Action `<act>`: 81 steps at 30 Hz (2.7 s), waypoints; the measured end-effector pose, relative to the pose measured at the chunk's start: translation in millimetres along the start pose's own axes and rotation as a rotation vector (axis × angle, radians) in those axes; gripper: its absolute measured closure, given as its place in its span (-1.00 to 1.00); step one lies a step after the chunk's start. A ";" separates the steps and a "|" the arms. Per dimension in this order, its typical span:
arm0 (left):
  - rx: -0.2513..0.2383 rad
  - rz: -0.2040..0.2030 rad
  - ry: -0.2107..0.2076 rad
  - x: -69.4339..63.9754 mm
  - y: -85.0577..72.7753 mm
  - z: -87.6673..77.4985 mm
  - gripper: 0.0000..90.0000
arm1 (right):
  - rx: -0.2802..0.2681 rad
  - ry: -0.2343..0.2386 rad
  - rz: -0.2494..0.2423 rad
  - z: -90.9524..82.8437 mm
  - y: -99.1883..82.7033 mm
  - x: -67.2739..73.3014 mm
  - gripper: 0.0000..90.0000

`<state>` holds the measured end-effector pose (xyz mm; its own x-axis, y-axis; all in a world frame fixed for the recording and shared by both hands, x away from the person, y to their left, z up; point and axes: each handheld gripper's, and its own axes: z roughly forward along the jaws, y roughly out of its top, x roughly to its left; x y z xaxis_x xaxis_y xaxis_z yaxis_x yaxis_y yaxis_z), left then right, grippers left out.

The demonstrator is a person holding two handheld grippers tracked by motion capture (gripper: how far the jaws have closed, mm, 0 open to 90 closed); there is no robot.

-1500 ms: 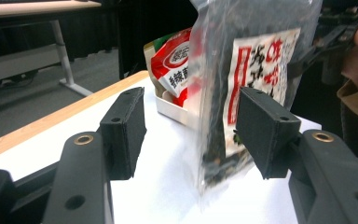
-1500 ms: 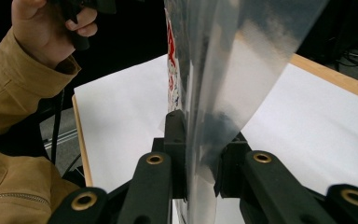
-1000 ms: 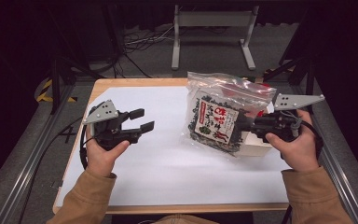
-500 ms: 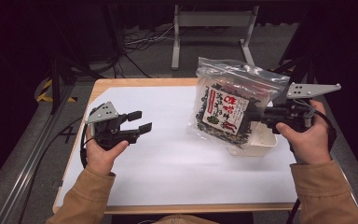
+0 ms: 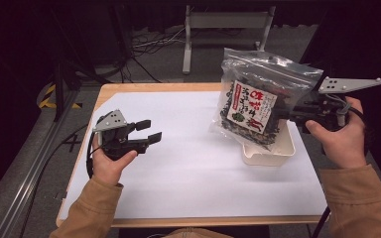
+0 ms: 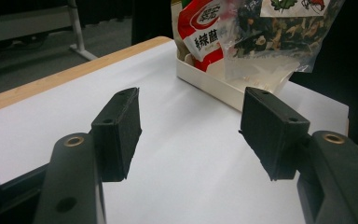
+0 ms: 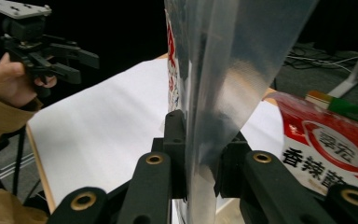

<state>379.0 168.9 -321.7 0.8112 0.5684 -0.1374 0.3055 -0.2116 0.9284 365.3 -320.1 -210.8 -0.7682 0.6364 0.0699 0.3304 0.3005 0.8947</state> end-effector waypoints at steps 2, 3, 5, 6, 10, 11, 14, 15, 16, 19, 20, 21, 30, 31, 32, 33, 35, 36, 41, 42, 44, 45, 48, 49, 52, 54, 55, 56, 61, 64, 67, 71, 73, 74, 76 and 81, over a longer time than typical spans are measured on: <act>0.002 0.000 0.001 0.7 -0.6 0.1 -0.14 | 0.005 -0.020 -0.003 -1.6 0.1 -1.9 0.73; 0.001 0.001 0.002 1.1 -1.1 0.5 -0.14 | 0.006 -0.027 -0.004 -2.3 0.0 -2.7 0.73; 0.003 0.001 0.006 1.4 -1.6 0.9 -0.14 | 0.006 -0.043 -0.007 -3.9 -0.6 -4.6 0.73; 0.004 0.001 0.005 1.6 -1.7 1.0 -0.14 | 0.005 -0.056 -0.010 -4.7 -1.1 -5.9 0.73; 0.005 -0.005 0.007 1.9 -2.2 0.9 -0.15 | 0.006 -0.086 -0.015 -6.3 -2.7 -8.7 0.73; 0.004 -0.005 0.007 2.5 -2.5 0.9 -0.15 | 0.012 -0.116 -0.021 -7.0 -4.6 -10.4 0.73; 0.006 -0.003 0.008 3.0 -2.8 0.9 -0.15 | 0.013 -0.139 -0.026 -6.9 -6.3 -11.8 0.73; 0.009 -0.006 0.009 2.9 -3.1 0.7 -0.15 | 0.015 -0.149 -0.024 -6.7 -7.2 -12.0 0.73; 0.010 -0.007 0.009 3.0 -3.3 0.6 -0.15 | 0.018 -0.162 -0.025 -6.6 -8.5 -12.8 0.73; 0.010 -0.009 0.011 3.4 -3.9 0.3 -0.16 | 0.020 -0.188 -0.023 -6.0 -11.3 -15.6 0.73; 0.010 -0.009 0.011 3.5 -4.0 0.2 -0.16 | 0.021 -0.196 -0.017 -6.0 -12.3 -16.3 0.73; 0.011 -0.009 0.013 4.0 -4.3 0.0 -0.16 | 0.025 -0.208 -0.007 -5.9 -14.2 -17.9 0.73; 0.015 -0.008 0.016 4.9 -5.0 -0.2 -0.16 | 0.044 -0.256 0.043 -3.1 -25.7 -27.8 0.72; 0.015 -0.008 0.016 5.0 -5.1 -0.1 -0.16 | 0.049 -0.260 0.047 -2.7 -27.0 -28.7 0.72; 0.016 -0.012 0.016 4.8 -5.2 0.0 -0.16 | 0.053 -0.265 0.053 -2.2 -28.3 -29.5 0.72; 0.016 -0.012 0.017 4.9 -5.3 0.1 -0.16 | 0.055 -0.270 0.060 -1.8 -29.6 -30.5 0.72; 0.015 -0.013 0.017 5.1 -5.5 0.1 -0.17 | 0.063 -0.276 0.070 -1.1 -32.1 -32.4 0.72; 0.016 -0.013 0.018 5.1 -5.5 0.2 -0.17 | 0.069 -0.281 0.072 -0.9 -33.2 -33.4 0.72; 0.016 -0.013 0.018 5.4 -5.8 0.3 -0.17 | 0.084 -0.300 0.080 1.0 -38.6 -36.4 0.72; 0.016 -0.013 0.018 5.4 -5.8 0.3 -0.17 | 0.087 -0.300 0.083 1.3 -39.7 -36.8 0.72; 0.016 -0.013 0.019 5.4 -5.8 0.3 -0.17 | 0.083 -0.297 0.087 1.9 -41.8 -38.0 0.72; 0.016 -0.014 0.019 5.4 -5.9 0.3 -0.17 | 0.085 -0.293 0.090 2.1 -42.8 -38.5 0.72; 0.017 -0.013 0.020 5.5 -5.9 0.2 -0.17 | 0.088 -0.290 0.087 3.2 -44.9 -39.4 0.72; 0.017 -0.012 0.020 5.6 -6.0 0.3 -0.17 | 0.092 -0.289 0.089 3.9 -45.9 -39.5 0.72; 0.018 -0.011 0.022 6.0 -6.1 0.3 -0.17 | 0.101 -0.286 0.090 6.8 -50.4 -40.7 0.72; 0.019 -0.013 0.021 6.0 -6.3 0.2 -0.17 | 0.104 -0.283 0.093 7.8 -52.7 -41.6 0.72; 0.019 -0.013 0.021 6.0 -6.4 0.1 -0.17 | 0.107 -0.282 0.095 8.3 -54.4 -42.3 0.72; 0.019 -0.013 0.022 6.0 -6.4 0.0 -0.17 | 0.108 -0.282 0.094 8.7 -55.9 -42.9 0.72; 0.023 -0.011 0.023 6.0 -7.2 0.2 -0.17 | 0.114 -0.270 0.102 10.7 -64.0 -46.0 0.72; 0.025 -0.012 0.024 6.5 -8.0 -0.2 -0.17 | 0.131 -0.261 0.099 14.7 -69.0 -47.5 0.72; 0.024 -0.012 0.026 6.5 -8.2 -0.8 -0.17 | 0.144 -0.259 0.092 19.7 -72.4 -48.0 0.72; 0.024 -0.012 0.028 7.1 -8.6 -1.7 -0.17 | 0.157 -0.243 0.108 27.6 -80.2 -51.9 0.71; 0.022 -0.016 0.026 6.9 -8.5 -2.1 -0.17 | 0.166 -0.231 0.125 30.4 -85.7 -54.8 0.71; 0.019 -0.013 0.026 6.7 -8.3 -2.3 -0.17 | 0.159 -0.225 0.132 31.1 -88.3 -55.9 0.71; 0.019 -0.009 0.026 5.9 -8.0 -2.1 -0.17 | 0.155 -0.220 0.138 31.8 -93.6 -57.0 0.71; 0.024 -0.011 0.025 4.7 -8.1 -1.0 -0.18 | 0.126 -0.219 0.154 29.8 -103.7 -58.7 0.70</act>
<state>379.8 174.1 -329.5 0.7950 0.5906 -0.1384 0.3262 -0.2238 0.9184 392.5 -367.4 -320.8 -0.5719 0.8152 0.0915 0.5098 0.2658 0.8182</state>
